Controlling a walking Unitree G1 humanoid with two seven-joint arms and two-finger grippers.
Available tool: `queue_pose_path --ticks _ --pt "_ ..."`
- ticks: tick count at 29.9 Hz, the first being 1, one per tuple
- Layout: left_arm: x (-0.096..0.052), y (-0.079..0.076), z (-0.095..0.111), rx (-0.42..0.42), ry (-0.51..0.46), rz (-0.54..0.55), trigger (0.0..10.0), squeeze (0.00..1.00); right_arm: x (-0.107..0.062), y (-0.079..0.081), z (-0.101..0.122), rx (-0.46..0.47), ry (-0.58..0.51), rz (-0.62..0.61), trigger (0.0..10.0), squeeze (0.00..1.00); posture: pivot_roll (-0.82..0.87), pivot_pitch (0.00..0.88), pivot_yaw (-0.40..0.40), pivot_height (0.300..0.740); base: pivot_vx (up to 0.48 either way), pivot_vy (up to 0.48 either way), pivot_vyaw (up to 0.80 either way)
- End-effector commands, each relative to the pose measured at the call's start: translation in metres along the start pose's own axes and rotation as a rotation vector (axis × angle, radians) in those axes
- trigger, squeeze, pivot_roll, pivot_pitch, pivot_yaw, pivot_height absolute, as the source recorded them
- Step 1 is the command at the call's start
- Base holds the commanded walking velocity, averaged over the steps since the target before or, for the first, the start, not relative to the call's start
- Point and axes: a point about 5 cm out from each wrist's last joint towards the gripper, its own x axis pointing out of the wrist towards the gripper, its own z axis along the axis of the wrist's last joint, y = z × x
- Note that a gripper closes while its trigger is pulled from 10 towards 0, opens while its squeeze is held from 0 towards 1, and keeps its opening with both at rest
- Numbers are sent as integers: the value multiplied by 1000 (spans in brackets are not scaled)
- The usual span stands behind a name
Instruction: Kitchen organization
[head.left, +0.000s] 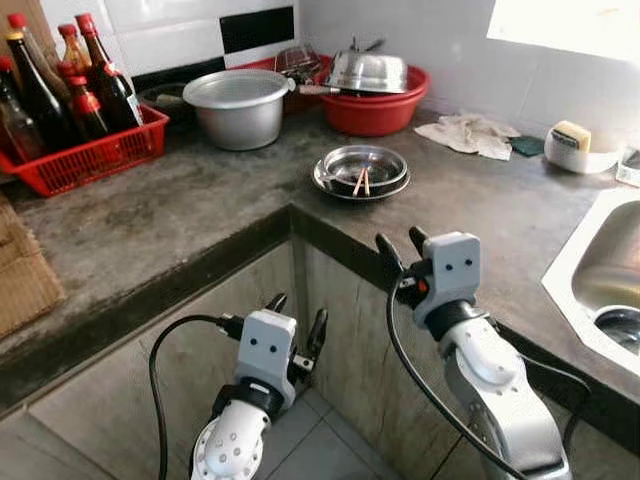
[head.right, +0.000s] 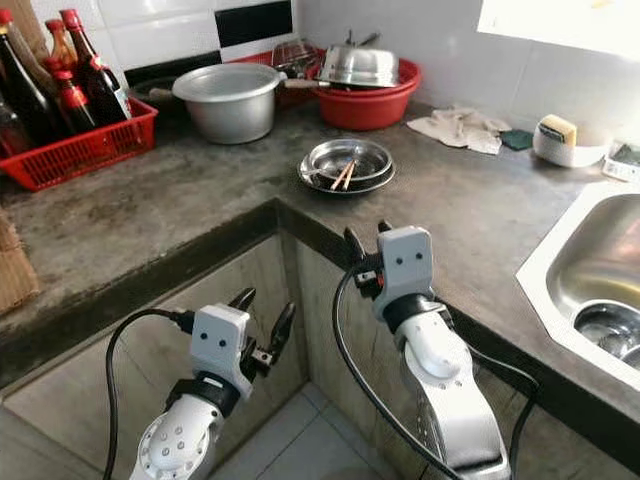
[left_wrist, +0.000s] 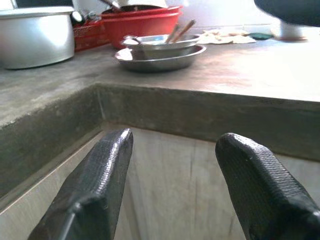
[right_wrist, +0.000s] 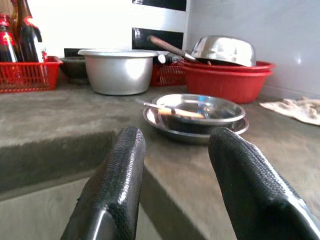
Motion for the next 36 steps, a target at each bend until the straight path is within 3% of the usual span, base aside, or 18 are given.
queue_pose_path --ticks 1,5,21,30,34,35,36 --pt "0 0 -1 2 10 -3 10000 0 3 -3 -1 -4 0 -8 10000 0 38 69 -20 740 401 0 0" --pt "0 0 -2 -6 16 3 10000 0 4 -6 -1 -9 1 -23 10000 0 38 68 -20 740 379 0 0" --pt "1 0 -6 -12 41 9 10000 0 4 -14 -1 -11 -8 -75 10000 0 36 56 -21 740 0 0 0" --pt "1 0 -6 -18 46 5 10000 0 9 -3 -4 -28 3 0 10000 0 39 53 -23 740 0 0 230" --pt "0 -2 -6 -21 43 2 10000 0 11 -7 -8 -42 23 -17 10000 0 46 56 -30 740 0 0 0" --pt "0 -2 -5 -20 43 2 10000 0 11 -10 -11 -41 42 -22 10000 463 45 62 -30 740 0 0 0" --pt "0 -2 -5 -20 42 2 10000 0 11 -11 -12 -36 50 -22 10000 463 45 63 -30 740 0 0 0"
